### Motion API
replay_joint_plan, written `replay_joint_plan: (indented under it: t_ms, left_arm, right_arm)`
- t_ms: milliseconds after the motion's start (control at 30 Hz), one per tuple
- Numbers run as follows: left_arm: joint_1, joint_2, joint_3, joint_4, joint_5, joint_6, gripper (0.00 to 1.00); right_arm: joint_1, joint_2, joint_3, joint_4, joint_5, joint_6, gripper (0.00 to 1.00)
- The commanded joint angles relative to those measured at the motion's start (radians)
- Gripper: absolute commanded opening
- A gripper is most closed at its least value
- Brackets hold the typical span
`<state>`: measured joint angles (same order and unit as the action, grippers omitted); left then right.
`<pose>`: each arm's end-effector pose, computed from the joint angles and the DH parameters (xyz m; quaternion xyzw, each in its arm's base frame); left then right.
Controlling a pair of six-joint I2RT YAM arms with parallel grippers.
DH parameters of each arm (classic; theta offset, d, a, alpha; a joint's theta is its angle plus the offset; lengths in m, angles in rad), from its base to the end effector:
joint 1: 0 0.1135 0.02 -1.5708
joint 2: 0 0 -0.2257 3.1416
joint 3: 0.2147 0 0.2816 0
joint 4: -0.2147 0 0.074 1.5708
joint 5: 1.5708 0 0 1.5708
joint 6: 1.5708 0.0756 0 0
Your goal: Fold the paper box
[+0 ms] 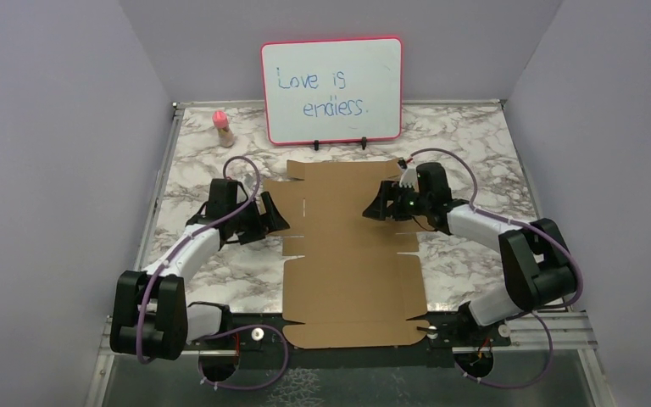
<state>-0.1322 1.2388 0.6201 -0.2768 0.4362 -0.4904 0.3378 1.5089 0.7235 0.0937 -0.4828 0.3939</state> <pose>0.2877 -0.0705 0.1049 -0.0936 0.9192 -0.2934 0.2453 0.3201 0.1496 0.0967 -0.0770 0.8812 0.3498 0.3085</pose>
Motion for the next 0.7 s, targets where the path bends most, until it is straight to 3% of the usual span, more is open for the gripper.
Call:
replay_joint_plan:
  t_ms: [0, 667]
  left_arm:
    - [0.0, -0.027, -0.057, 0.089, 0.107, -0.072, 0.89]
    - [-0.129, 0.092, -0.1, 0.212, 0.086, -0.121, 0.88]
  right_arm:
    - [0.02, 0.01, -0.047, 0.182, -0.114, 0.056, 0.83]
    - [0.041, 0.146, -0.138, 0.29, -0.107, 0.082, 0.83]
